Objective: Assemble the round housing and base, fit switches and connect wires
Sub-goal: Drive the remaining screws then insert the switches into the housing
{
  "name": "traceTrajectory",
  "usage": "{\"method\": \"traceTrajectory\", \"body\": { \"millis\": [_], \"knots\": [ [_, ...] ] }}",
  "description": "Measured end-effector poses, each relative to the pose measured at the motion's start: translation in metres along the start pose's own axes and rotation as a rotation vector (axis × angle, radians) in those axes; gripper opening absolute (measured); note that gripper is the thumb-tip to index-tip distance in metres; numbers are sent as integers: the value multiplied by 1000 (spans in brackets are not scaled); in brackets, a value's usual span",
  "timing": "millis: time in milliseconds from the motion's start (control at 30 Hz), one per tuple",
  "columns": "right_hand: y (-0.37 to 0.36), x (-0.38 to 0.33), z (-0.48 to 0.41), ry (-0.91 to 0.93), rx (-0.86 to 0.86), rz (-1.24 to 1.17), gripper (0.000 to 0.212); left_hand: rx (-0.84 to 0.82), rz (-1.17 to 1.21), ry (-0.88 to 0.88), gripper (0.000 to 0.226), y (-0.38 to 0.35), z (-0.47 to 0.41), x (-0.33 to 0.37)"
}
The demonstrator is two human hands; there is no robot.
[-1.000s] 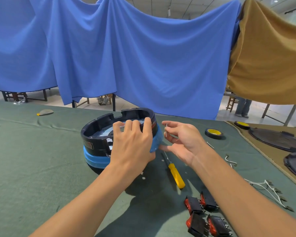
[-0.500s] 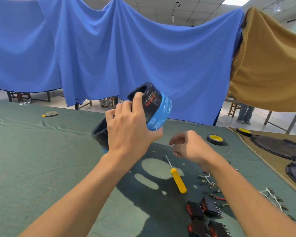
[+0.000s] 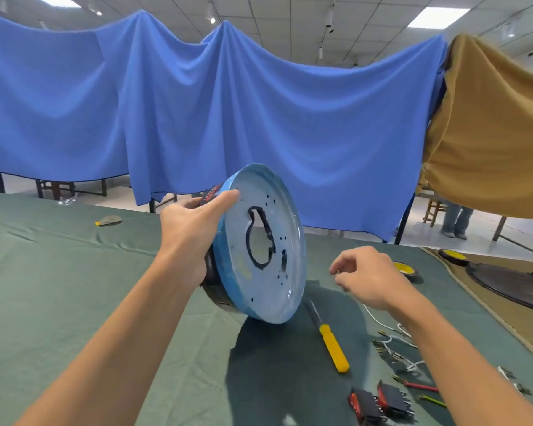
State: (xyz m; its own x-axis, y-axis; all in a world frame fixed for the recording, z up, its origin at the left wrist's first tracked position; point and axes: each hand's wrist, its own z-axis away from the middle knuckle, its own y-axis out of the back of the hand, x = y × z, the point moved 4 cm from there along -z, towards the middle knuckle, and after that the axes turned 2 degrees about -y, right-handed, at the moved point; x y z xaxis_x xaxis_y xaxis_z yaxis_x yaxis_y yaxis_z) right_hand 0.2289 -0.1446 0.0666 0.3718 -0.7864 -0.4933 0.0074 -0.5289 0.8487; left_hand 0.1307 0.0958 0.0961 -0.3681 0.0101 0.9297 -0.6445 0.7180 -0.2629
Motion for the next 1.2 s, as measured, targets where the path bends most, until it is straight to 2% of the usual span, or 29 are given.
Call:
{"method": "traceTrajectory", "body": {
  "millis": [133,267,533,767,933,1100,1200],
  "knots": [
    [8,-4,1,30,72,-115,21,6,104,181,26,8,-5,-13],
    [12,-10,4,93,122,-170,18,-68,153,344,48,12,-9,-29],
    [13,-18,5,146,181,-218,12,-123,212,535,44,14,-8,-57],
    [-5,-55,15,253,228,-504,4,-169,185,446,50,8,-11,-52],
    [-11,-100,9,359,289,-488,5,-179,156,358,51,1,-9,-41],
    [-4,-124,-3,365,350,-659,6,-199,135,348,53,-2,-7,-39],
    [-10,-129,-9,345,315,-726,5,-201,133,363,62,-1,-7,-39]
  ]
}}
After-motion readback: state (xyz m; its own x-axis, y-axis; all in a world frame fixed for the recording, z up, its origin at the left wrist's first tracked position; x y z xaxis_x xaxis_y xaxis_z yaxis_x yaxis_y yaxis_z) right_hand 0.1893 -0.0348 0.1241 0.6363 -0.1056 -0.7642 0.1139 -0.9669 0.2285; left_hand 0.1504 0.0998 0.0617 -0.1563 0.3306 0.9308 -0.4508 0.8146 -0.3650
